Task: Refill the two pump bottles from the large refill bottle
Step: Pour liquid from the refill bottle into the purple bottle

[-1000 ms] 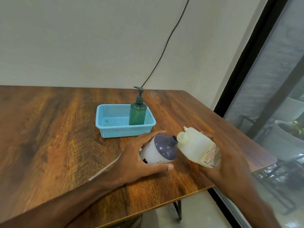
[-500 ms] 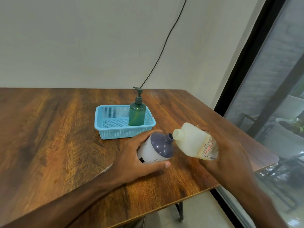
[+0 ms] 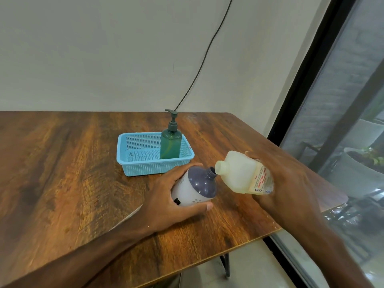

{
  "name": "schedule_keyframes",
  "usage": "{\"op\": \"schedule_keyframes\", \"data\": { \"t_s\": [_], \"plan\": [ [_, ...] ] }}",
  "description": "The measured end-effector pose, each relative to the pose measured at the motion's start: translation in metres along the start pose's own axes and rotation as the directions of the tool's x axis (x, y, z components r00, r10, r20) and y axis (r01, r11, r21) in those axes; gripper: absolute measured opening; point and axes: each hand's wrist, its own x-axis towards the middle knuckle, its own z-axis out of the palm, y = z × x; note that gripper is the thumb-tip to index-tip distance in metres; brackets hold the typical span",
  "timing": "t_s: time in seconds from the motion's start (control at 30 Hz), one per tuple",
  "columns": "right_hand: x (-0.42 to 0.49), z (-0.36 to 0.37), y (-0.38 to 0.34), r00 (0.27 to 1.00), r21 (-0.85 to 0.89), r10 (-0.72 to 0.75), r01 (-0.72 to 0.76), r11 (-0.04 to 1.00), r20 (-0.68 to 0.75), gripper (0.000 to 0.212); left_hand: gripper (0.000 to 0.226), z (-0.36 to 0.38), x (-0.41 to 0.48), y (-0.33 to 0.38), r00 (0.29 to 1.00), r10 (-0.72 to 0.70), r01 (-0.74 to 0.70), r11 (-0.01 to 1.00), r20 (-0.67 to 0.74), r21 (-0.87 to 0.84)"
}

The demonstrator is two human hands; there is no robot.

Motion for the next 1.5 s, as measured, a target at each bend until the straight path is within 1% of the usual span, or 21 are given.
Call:
{"op": "schedule_keyframes", "data": {
  "t_s": [0.37,0.8,1.0,1.2,1.5],
  "plan": [
    [0.005,-0.002,-0.002,1.000,-0.019,0.020,-0.020,1.000,0.014,0.088,0.083,0.000,0.000,-0.001,1.000,0.009,-0.009,1.000,-0.009,0.006],
    [0.012,-0.007,-0.003,0.999,-0.068,-0.042,0.043,0.997,0.018,0.083,0.080,0.001,0.001,0.000,1.000,0.017,-0.017,1.000,-0.008,-0.006],
    [0.018,-0.010,-0.002,0.997,-0.089,-0.036,0.042,0.995,0.067,0.083,0.080,0.001,0.001,0.001,1.000,0.022,-0.022,1.000,-0.012,-0.003],
    [0.020,-0.010,-0.002,0.996,-0.082,-0.056,0.062,0.995,0.074,0.078,0.081,0.001,0.000,0.002,0.999,0.029,-0.028,1.000,-0.018,0.013],
    [0.022,-0.013,-0.003,0.993,-0.082,-0.094,0.099,0.992,0.068,0.074,0.081,0.002,0.001,0.001,0.999,0.024,-0.024,1.000,-0.023,-0.009]
  ]
}}
